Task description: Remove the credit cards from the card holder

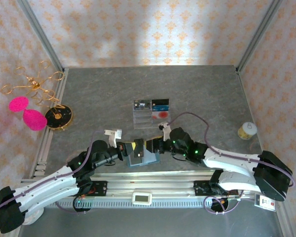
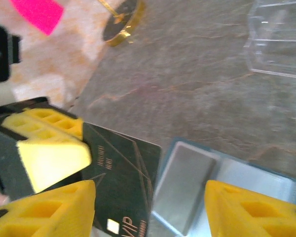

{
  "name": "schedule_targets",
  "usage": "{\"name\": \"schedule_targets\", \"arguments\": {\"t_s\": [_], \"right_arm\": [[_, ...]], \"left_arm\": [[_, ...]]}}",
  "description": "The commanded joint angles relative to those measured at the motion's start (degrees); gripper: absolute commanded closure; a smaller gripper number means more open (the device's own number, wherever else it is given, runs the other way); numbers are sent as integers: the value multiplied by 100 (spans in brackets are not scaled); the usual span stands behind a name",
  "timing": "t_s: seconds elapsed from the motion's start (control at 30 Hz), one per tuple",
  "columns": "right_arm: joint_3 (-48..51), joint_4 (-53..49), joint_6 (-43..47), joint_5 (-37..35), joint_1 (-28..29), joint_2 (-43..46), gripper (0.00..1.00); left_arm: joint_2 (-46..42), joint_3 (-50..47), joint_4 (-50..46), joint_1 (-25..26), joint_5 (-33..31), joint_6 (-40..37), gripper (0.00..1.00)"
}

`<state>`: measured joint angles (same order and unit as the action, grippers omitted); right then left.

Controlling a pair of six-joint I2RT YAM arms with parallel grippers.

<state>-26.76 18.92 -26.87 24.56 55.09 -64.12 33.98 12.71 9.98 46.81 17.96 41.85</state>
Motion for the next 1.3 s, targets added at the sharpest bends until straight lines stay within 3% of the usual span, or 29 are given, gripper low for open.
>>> {"name": "schedule_targets", "arguments": {"t_s": [0.0,0.2,0.27,0.3,0.33,0.4,0.43,0.6,0.8,1.13,1.27], "right_arm": [[101,552,189,913,-20,113,41],[23,628,263,1332,-16,46,47],[-29,665,268,1391,-16,41,59],[-52,702,246,1385,-16,48,72],[-67,759,211,1384,-16,62,81],[-98,849,158,1356,-16,104,93],[-125,870,125,1286,-18,139,96],[-2,1326,-251,555,-16,649,100],[115,2260,-789,-105,-16,1008,100],[-325,2375,-873,-129,38,449,100],[-350,2398,-857,-254,92,324,100]], "left_arm": [[-1,79,863,-31,742,-125,100],[156,137,1286,-30,1111,-63,100],[233,135,1378,-27,1141,8,100],[276,144,1392,-31,1079,61,100],[293,145,1415,-30,996,133,95],[281,108,1561,-30,821,297,68],[235,64,1708,-30,735,382,59],[-182,-275,2432,-30,151,594,44],[-304,-635,3514,-26,-73,691,37],[277,-616,4280,-21,261,922,35],[276,-585,4291,-16,377,920,42]]}}
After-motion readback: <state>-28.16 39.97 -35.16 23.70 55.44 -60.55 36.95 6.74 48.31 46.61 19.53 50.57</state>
